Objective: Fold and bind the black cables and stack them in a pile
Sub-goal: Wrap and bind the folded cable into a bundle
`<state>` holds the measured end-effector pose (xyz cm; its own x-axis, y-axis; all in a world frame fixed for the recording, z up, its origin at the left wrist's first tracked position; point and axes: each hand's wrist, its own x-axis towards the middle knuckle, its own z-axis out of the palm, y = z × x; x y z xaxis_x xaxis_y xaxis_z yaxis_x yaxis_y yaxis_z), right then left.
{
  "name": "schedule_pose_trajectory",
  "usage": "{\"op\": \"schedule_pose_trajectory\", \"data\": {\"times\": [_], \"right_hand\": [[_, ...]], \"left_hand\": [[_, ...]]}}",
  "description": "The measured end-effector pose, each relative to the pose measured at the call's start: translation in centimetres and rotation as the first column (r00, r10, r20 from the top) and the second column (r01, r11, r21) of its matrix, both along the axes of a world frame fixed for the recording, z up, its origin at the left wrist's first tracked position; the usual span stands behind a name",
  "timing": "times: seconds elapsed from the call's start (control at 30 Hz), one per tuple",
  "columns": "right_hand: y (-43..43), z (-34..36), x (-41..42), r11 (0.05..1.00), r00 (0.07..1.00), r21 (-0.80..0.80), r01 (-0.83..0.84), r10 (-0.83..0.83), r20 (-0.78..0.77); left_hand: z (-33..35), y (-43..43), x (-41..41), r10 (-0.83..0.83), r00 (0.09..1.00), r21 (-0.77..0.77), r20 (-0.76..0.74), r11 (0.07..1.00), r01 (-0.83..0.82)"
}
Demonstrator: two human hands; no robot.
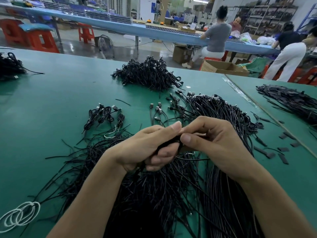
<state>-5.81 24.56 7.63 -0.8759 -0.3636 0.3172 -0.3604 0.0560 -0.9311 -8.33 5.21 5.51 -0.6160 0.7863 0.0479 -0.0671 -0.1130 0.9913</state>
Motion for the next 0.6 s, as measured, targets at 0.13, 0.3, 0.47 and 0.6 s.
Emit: {"op": "schedule_pose_trajectory", "data": {"times": [0.13, 0.3, 0.47, 0.6], "right_hand": [[0.1, -0.2, 0.0, 0.999, 0.997, 0.025, 0.021, -0.019, -0.078], [-0.3, -1.2, -0.2, 0.979, 0.963, 0.096, 0.18, -0.156, -0.221], [-1.0, -1.5, -0.5, 0.947, 0.927, 0.139, 0.288, -0.239, -0.29], [-1.9, -1.5, -0.9, 0.934, 0.914, 0.14, 0.329, -0.278, -0.295]], "left_hand": [[0.0, 0.2, 0.0, 0.023, 0.999, 0.051, 0.032, 0.998, -0.025], [-0.2, 1.1, -0.2, 0.245, 0.969, 0.016, 0.028, 0.969, -0.245], [-1.1, 1.9, -0.7, 0.511, 0.856, -0.03, -0.075, 0.857, -0.514], [-0.7, 2.5, -0.3, 0.232, 0.913, 0.041, 0.335, 0.965, -0.26]]}}
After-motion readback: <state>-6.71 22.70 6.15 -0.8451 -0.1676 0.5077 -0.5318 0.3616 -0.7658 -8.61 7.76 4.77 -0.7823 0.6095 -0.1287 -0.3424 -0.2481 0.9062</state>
